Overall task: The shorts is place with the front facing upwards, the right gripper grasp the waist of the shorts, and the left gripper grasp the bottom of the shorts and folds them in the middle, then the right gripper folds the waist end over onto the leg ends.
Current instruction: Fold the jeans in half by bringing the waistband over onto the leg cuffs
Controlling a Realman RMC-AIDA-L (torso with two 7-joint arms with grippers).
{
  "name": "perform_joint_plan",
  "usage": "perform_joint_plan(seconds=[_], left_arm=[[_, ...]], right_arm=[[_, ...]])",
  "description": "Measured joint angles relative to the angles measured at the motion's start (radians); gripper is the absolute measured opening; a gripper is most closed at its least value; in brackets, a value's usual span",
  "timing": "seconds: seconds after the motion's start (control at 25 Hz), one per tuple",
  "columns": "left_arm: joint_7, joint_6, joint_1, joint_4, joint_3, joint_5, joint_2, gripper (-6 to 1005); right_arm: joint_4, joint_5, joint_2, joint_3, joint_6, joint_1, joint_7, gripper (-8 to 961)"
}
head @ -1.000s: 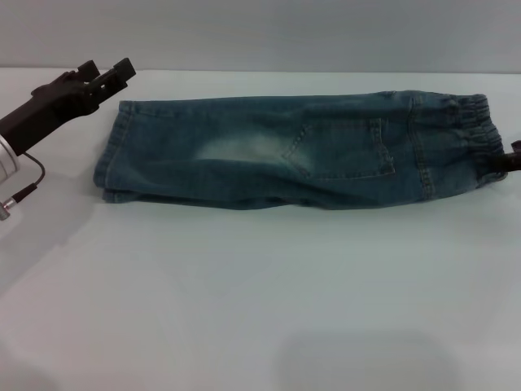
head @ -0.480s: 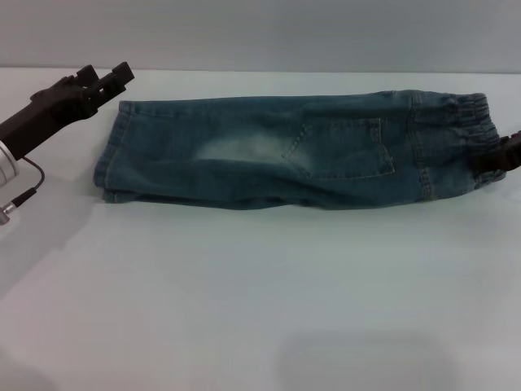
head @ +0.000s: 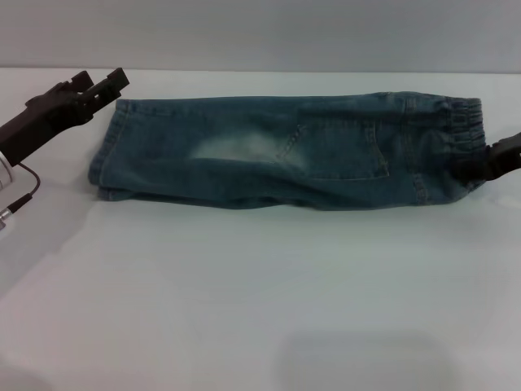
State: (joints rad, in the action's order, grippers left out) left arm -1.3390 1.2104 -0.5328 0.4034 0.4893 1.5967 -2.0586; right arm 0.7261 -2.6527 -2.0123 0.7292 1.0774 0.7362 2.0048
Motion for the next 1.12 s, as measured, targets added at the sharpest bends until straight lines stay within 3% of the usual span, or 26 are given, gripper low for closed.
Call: perform_joint_plan(seconds=[0.44, 0.88, 0.96, 1.12], left_arm=[[0.001, 0.01, 0.011, 0.0, 0.0, 0.0, -0.001, 816], [0.031, 0.022, 0.013, -0.002, 0.007, 0.0, -0.001, 818], [0.044, 0.022, 0.012, -0.014, 0.008, 0.0, -0.002, 818], [0.094, 0.022, 0.001, -0.037, 0.008, 0.0, -0.002, 817]], right_arm=[[0.066, 0.001, -0.032, 0.001, 0.012, -0.021, -0.016, 541], [0.092, 0.002, -0.035, 0.0, 0.066, -0.02, -0.024, 160], [0.105, 0.003, -0.034, -0.003, 0.085, -0.022, -0.024, 54], [0.141, 0.017, -0.032, -0.007, 0.151, -0.026, -0.024, 45]])
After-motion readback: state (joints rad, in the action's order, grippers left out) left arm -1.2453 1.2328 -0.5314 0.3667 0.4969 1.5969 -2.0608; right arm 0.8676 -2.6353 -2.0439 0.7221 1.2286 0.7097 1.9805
